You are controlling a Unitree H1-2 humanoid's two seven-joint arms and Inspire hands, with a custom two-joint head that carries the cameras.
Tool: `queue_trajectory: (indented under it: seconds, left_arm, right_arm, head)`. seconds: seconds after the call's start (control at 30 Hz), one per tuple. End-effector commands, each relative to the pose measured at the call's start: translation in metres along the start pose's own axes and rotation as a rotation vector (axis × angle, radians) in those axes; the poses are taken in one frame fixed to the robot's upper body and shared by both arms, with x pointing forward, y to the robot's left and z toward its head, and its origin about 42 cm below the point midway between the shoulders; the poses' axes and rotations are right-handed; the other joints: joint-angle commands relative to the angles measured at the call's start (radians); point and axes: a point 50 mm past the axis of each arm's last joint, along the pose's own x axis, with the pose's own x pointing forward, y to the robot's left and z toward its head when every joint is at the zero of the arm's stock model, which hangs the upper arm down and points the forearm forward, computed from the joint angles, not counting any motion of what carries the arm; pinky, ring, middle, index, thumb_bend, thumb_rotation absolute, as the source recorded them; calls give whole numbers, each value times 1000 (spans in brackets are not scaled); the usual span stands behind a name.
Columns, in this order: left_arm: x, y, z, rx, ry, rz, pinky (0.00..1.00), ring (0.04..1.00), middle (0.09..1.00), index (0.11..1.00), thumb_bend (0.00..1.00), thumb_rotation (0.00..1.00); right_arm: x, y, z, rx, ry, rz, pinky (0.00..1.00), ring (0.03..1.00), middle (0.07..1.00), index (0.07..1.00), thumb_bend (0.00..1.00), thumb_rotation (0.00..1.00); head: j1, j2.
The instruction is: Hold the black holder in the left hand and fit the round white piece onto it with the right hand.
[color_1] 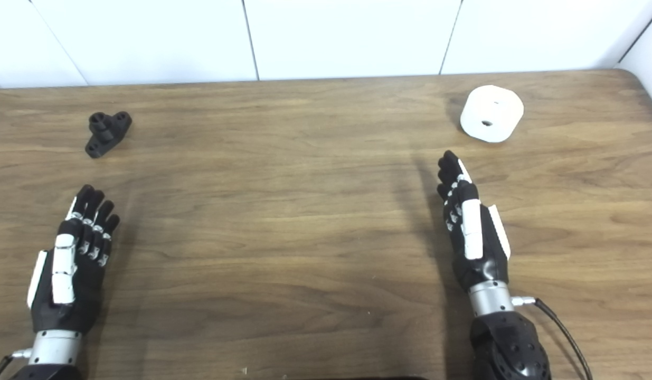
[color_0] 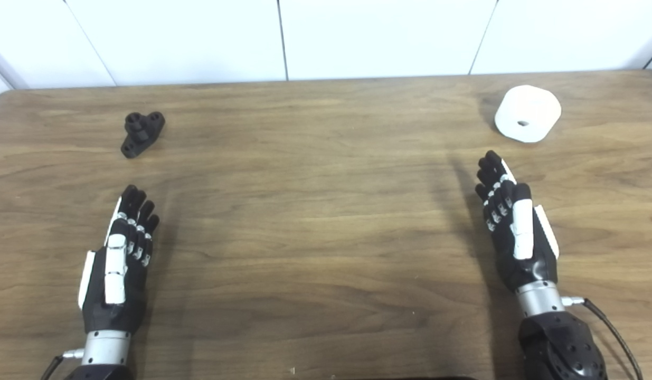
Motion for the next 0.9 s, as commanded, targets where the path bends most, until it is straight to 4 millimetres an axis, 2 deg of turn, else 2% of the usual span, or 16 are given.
queue_trajectory:
  seconds: [0.0,0.27,0.3,0.43,0.5,0.53,0.6,0.63,0.7,0.77,0.87]
  left_arm:
    - [1,2,6,8,-26,-8,1000,1000,1000,1000,373,848]
    - [1,2,7,12,-25,-11,1000,1000,1000,1000,349,841]
    - [1,2,7,16,-25,-12,1000,1000,1000,1000,371,841]
    - [1,0,6,15,-24,-6,1000,1000,1000,1000,362,828]
    - [0,-3,4,19,-20,-10,1000,1000,1000,1000,358,826]
    - [-1,-4,3,24,-21,-13,1000,1000,1000,1000,349,818]
    - [-2,-9,-2,40,-18,-12,1000,1000,1000,1000,358,784]
    - [-3,-11,-4,53,-17,-13,1000,1000,1000,1000,391,776]
    - [-6,-15,-8,69,-22,-27,1000,1000,1000,1000,413,806]
    - [-7,-18,-11,63,-25,-37,1000,1000,1000,1000,416,811]
    - [-9,-22,-15,54,-31,-36,1000,1000,1000,1000,385,762]
  right_arm:
    - [-53,-2,-14,15,68,-58,1000,984,960,948,593,1000]
    - [-54,-1,-14,14,66,-57,1000,983,961,948,588,1000]
    - [-54,-1,-14,15,66,-58,1000,979,960,946,587,1000]
    - [-54,-3,-14,19,68,-66,1000,971,957,943,586,1000]
    - [-55,-7,-15,20,68,-66,1000,970,956,942,587,1000]
    - [-56,-9,-17,19,67,-64,1000,972,955,943,581,1000]
    - [-58,-16,-22,10,65,-60,1000,972,954,946,570,1000]
    - [-58,-19,-25,3,62,-58,1000,975,958,951,571,1000]
    - [-59,-25,-29,-5,69,-55,1000,987,969,961,580,1000]
    - [-59,-29,-33,-4,73,-54,1000,997,976,969,590,1000]
    - [-59,-33,-36,-1,74,-47,1000,1000,987,985,582,1000]
  head:
    - [-2,2]
    - [-4,2]
    - [-4,2]
    - [33,-20]
    - [106,-68]
    - [106,-68]
    - [178,-120]
    - [183,-124]
    - [220,-159]
    - [239,-177]
    - [261,-200]
